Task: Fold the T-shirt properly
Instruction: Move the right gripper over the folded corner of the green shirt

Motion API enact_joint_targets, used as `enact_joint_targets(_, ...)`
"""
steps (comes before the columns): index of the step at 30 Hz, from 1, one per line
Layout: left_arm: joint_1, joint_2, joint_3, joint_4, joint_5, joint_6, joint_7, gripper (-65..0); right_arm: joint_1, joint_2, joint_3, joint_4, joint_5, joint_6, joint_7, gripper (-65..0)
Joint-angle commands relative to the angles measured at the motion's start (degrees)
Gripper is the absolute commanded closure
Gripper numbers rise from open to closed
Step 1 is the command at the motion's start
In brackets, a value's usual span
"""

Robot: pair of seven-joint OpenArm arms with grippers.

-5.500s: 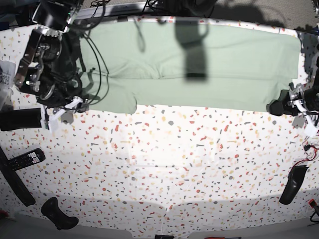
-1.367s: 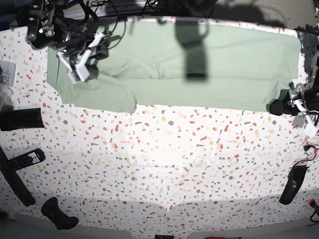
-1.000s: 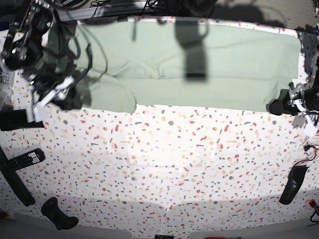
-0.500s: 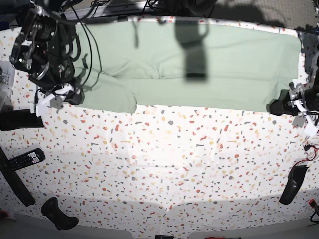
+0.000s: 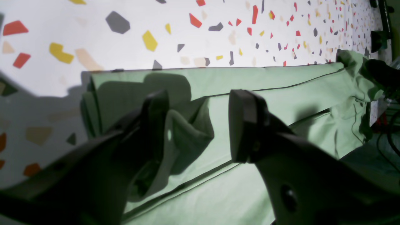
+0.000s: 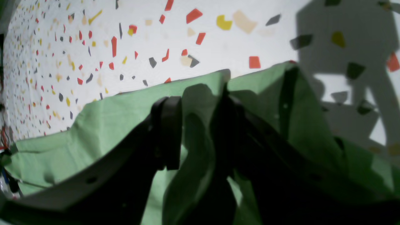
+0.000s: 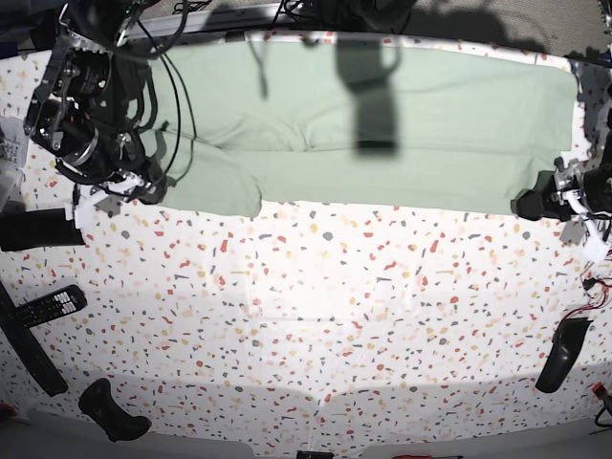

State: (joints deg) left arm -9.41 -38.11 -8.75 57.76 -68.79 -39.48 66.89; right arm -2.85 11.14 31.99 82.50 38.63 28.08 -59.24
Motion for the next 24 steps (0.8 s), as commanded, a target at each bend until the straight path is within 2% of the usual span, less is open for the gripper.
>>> enact_joint_targets(1,-1.25,-1.42,-0.59,0.9,-1.38,-0.52,-0.57,-28.4,0.94,0.74,0.2,0.98,0.96,0.74,0.76,-21.6)
enact_joint_targets(9,-1.22,-1.42,-0.59,0.9,-1.38,-0.52,-0.52,-28.4,0.96,0.76,0.2,0.98,0.37,0.74,0.92,-21.1)
enact_joint_targets(13,-1.22,-1.42,-0.59,0.9,-1.38,-0.52,-0.55,-28.4,0.96,0.76,0.2,0.98,0.37,0.74,0.98,-14.7)
enact_joint_targets(18,-1.22,-1.42,-0.59,0.9,-1.38,-0.52,-0.55,-28.4,1.27,0.76,0.2,0.98,0.37,1.16,1.18,-12.0)
enact_joint_targets(21,-1.22,-1.42,-0.59,0.9,-1.38,-0.52,-0.55,-28.4,1.27,0.76,0.2,0.98,0.39,3.08,1.18,-1.8)
enact_joint_targets(24,-1.25,-1.42,-0.59,0.9,-1.38,-0.52,-0.55,-28.4,1.27,0.76,0.2,0.98,0.39,5.25,1.36,0.0)
